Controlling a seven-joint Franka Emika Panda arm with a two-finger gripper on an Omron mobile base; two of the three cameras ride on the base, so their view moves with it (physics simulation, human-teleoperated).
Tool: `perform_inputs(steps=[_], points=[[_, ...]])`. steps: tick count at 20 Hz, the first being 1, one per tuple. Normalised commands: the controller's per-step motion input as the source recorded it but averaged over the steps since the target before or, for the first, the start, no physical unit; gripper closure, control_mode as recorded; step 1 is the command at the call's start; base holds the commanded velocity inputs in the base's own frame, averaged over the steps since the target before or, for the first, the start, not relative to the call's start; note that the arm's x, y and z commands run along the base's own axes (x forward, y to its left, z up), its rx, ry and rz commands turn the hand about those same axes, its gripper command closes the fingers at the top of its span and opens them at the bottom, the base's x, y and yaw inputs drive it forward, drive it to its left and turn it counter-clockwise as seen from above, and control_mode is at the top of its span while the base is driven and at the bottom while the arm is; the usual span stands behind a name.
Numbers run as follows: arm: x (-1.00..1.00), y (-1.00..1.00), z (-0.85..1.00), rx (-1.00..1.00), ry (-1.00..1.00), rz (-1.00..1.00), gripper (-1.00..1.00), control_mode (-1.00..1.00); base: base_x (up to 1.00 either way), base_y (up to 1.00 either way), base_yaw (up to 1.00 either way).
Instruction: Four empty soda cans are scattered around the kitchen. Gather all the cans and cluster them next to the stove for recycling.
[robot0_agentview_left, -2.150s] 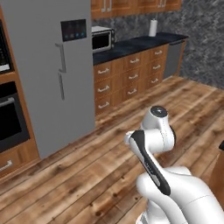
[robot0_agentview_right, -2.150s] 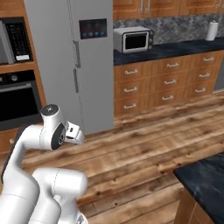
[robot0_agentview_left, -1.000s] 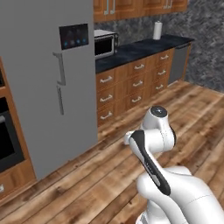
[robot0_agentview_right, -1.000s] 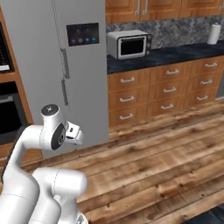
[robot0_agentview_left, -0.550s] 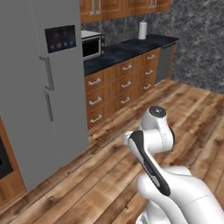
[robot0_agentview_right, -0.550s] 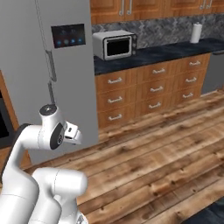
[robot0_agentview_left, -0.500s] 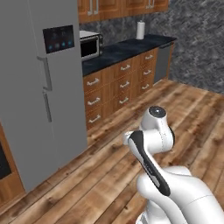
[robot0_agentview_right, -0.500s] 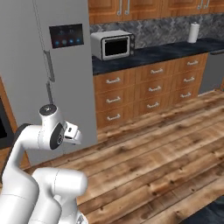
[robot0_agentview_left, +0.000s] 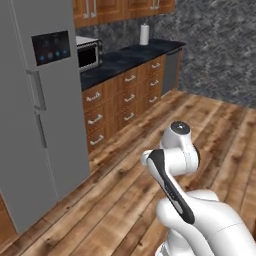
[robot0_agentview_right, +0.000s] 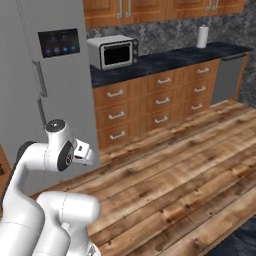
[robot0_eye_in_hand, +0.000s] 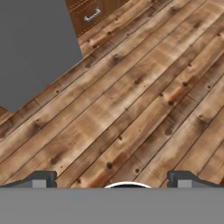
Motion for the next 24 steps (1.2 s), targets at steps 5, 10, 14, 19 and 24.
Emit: perform_inputs(steps=[5, 10, 14, 19, 24], points=[[0.0, 0.0, 0.0, 0.0, 0.0, 0.0, -1.0, 1.0, 0.49, 0.0, -0.16], [0.0, 0.0, 0.0, 0.0, 0.0, 0.0, -1.0, 1.0, 0.53, 0.0, -0.1], [0.0, 0.0, 0.0, 0.0, 0.0, 0.0, -1.0, 1.0, 0.58, -0.01, -0.03], [0.0, 0.0, 0.0, 0.0, 0.0, 0.0, -1.0, 1.0, 0.6, -0.02, 0.0], [0.0, 0.0, 0.0, 0.0, 0.0, 0.0, -1.0, 1.0, 0.61, -0.02, 0.0]])
